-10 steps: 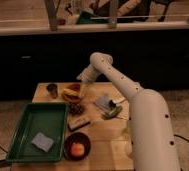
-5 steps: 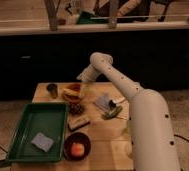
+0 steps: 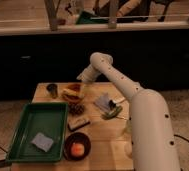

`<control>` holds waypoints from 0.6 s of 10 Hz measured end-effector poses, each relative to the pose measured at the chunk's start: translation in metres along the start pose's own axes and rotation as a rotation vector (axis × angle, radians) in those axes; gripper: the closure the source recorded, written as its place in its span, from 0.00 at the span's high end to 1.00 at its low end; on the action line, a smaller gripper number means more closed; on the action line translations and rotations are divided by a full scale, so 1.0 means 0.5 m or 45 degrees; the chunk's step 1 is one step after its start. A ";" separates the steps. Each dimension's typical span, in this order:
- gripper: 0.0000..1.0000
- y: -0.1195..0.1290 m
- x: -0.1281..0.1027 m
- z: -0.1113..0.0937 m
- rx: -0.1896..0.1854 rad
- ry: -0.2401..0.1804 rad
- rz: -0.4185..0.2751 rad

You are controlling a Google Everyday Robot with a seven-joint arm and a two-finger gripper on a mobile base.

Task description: Place banana in red bowl

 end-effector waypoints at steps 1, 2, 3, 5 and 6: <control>0.80 0.000 0.000 0.000 0.000 0.000 0.000; 0.80 0.000 0.000 0.000 0.000 0.000 0.000; 0.80 0.000 0.000 0.000 0.000 0.000 0.000; 0.80 0.001 0.001 0.003 -0.002 0.000 0.001; 0.80 0.001 0.001 0.002 -0.002 0.000 0.001</control>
